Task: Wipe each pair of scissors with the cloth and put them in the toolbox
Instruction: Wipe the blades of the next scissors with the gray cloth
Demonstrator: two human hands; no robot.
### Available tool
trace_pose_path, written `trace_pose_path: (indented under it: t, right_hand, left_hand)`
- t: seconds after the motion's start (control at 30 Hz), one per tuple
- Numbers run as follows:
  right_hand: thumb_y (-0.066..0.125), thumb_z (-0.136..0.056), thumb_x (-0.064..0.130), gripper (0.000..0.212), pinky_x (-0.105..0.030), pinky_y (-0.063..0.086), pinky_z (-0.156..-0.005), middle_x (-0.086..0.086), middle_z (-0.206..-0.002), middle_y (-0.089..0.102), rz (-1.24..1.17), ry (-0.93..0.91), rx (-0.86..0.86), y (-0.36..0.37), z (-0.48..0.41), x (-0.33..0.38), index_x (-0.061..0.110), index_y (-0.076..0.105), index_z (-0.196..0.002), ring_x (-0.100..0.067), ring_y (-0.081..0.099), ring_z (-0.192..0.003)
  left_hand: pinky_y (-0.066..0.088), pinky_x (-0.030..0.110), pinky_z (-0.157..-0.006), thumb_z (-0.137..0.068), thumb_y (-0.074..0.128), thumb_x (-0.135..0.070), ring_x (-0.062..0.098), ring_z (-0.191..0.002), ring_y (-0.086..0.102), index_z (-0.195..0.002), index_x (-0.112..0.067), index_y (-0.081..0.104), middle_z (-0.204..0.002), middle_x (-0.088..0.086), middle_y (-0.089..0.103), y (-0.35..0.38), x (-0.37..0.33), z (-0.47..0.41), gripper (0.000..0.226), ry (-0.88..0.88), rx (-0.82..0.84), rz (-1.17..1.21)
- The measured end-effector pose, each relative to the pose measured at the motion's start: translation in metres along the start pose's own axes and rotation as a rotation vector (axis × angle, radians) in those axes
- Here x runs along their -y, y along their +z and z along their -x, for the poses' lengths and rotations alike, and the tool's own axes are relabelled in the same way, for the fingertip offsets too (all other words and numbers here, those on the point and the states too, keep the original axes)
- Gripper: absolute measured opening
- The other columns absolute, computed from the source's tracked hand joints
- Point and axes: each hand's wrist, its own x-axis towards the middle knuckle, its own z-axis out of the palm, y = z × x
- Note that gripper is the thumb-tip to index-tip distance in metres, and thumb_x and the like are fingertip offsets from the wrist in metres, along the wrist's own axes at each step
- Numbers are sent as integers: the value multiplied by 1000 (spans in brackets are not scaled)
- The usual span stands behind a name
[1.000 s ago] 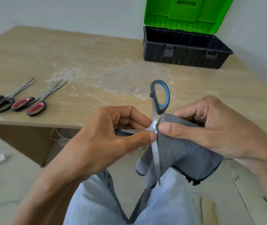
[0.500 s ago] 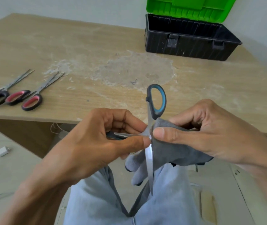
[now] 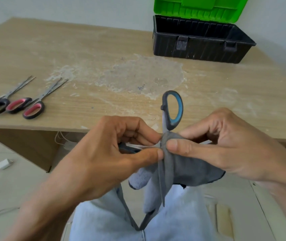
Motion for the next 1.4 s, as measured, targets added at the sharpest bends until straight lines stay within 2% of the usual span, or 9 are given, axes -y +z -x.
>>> trace_pose_path:
  t: [0.17,0.33,0.4,0.53,0.63,0.8,1.03,1.2,1.4]
  right_hand:
    - [72,-87,56,36,-67,54,-64,-32,-89,75,3,9,42,-12,5,-5,25,87,-97,-58,67,-79]
    - [77,-86,52,32,-76,55,-81,-15,-90,82,-47,24,9,-19,9,-10,22,87,-94,-50,76,-86]
    - [79,-86,46,27,-65,61,-86,-9,-88,83,-64,14,-21,-16,8,-8,21,87,-91,-40,79,-84]
    - [73,-84,43,25,-36,53,-55,-5,-73,80,-14,-72,-16,-5,2,2,22,87,-86,-30,74,-64]
    - [73,-86,40,23,-37,58,-61,-5,-79,82,-17,-65,-1,-10,0,1,23,87,-90,-34,76,-71]
    - [80,-86,45,29,-71,58,-80,-15,-88,82,-35,-35,-64,-21,5,-4,17,86,-90,-44,78,-83]
    - [74,-87,39,23,-40,58,-58,-7,-75,80,27,-147,-85,-7,1,9,19,86,-86,-31,75,-68]
    - [75,-81,39,25,-65,61,-79,-9,-85,83,-4,-95,-137,-24,5,5,17,86,-87,-35,80,-80]
    - [76,-89,40,27,-58,58,-67,-12,-80,81,39,-131,-98,-11,2,9,15,85,-87,-38,77,-75]
  left_hand:
    - [46,15,-54,-66,83,-23,9,-50,55,-78,-19,77,-71,2,72,-6,3,7,15,-32,18,131]
    - [45,13,-54,-65,83,-23,10,-50,53,-78,-20,76,-67,-1,68,-12,5,8,15,-54,-21,168]
    - [46,14,-55,-65,83,-24,9,-50,55,-80,-20,76,-69,0,70,-10,3,7,17,-40,-28,154]
    - [47,18,-56,-67,82,-27,10,-54,57,-82,-17,76,-74,3,72,-6,-1,3,18,-5,35,111]
    - [46,17,-56,-66,82,-27,10,-52,56,-82,-17,77,-75,3,72,-10,0,3,20,-7,26,115]
    - [46,15,-55,-67,82,-21,8,-52,55,-80,-18,76,-74,2,71,-14,4,2,15,-8,-11,174]
    - [47,14,-52,-66,81,-22,3,-55,60,-77,-23,76,-71,-2,72,-13,-4,1,13,54,0,142]
    - [46,14,-48,-61,82,-22,11,-52,55,-76,-23,77,-67,1,71,-28,1,7,15,42,-126,182]
    - [44,13,-49,-64,81,-18,8,-49,53,-76,-20,76,-68,1,70,-21,-2,4,13,38,-25,204]
